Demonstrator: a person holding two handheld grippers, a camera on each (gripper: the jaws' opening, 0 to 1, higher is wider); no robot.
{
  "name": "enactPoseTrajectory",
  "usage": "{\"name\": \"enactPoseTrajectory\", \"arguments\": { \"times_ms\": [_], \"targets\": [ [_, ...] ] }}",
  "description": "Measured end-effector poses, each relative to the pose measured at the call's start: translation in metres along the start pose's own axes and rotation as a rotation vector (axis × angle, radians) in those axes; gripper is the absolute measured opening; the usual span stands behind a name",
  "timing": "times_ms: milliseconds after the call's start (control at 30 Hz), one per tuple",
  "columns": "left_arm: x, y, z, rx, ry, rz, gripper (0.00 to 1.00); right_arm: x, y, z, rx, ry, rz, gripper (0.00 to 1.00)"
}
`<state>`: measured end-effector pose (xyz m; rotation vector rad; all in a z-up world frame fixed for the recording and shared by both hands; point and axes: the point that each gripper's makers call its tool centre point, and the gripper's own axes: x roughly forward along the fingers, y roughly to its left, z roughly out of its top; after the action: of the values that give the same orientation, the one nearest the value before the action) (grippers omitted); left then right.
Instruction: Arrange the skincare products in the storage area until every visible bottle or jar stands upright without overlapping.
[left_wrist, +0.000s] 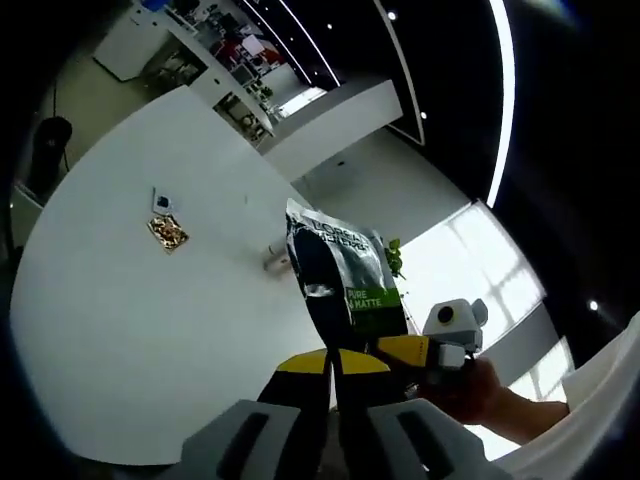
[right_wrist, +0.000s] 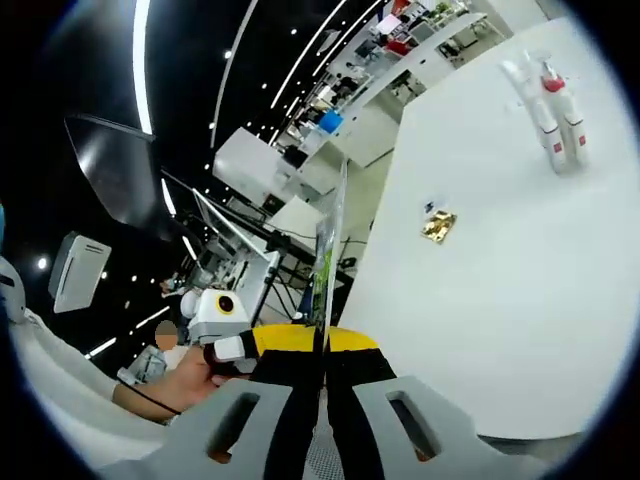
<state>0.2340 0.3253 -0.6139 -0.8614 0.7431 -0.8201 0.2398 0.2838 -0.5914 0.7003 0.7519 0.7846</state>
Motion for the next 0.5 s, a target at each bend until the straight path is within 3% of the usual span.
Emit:
{"name": "enactPoseTrajectory", "arguments": {
  "times_ms": [267, 500],
  "targets": [
    [0.010, 0.011, -0.002, 0.007, 0.043, 0.014, 0.01, 0.001, -0.014, -0.003, 0.009, -0.048, -0.072, 0.00],
    [0.011, 0.018, -0.008, 0.015, 0.052, 0.042, 0.01, 0.006, -0.025, -0.009, 0.001, -0.035, -0.108, 0.00]
  ]
}}
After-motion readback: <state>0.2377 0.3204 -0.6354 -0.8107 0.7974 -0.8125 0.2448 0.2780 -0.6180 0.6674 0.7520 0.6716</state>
